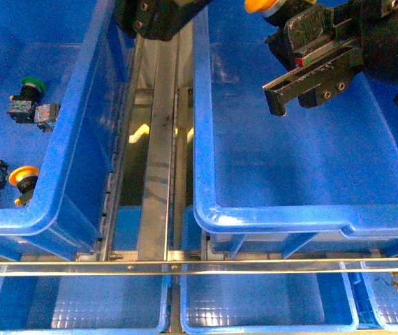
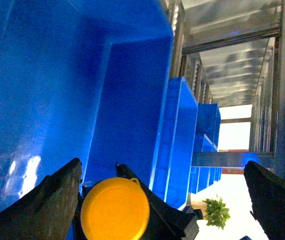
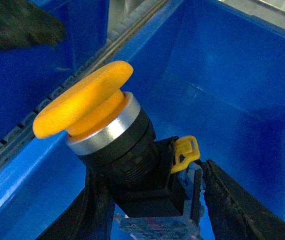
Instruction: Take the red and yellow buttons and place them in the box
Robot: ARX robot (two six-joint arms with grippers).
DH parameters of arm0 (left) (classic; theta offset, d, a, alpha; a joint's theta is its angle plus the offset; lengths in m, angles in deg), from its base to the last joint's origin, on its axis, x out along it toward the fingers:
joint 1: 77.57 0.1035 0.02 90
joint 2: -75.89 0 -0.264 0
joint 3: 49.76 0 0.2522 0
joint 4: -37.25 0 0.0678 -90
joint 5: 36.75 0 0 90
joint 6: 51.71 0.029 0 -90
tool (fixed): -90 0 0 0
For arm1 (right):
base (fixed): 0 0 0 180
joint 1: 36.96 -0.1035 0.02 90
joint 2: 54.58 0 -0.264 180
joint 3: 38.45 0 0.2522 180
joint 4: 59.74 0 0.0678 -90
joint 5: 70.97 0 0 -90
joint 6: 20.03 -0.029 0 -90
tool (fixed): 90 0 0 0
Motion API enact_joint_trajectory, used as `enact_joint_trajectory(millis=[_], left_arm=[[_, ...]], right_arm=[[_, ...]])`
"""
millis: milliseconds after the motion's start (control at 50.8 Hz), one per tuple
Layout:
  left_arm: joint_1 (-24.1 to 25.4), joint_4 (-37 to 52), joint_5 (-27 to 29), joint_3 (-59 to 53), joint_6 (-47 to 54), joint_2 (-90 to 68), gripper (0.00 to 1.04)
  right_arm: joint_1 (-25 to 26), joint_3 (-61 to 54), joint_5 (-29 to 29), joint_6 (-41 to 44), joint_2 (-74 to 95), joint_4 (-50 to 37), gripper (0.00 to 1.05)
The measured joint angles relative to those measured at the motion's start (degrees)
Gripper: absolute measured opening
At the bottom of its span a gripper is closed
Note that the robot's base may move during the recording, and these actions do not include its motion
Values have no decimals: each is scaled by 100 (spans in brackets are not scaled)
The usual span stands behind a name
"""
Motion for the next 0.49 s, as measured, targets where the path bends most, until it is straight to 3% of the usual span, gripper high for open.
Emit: enact_joint_trajectory(millis=[256, 492], left_arm=[[481, -590, 160, -1209, 549, 1115, 97], [1320, -1327, 190, -2503, 1493, 2271, 97]], right_arm=[[162, -133, -122, 26, -85, 138, 43], [422, -188, -184, 44, -334, 291, 43]])
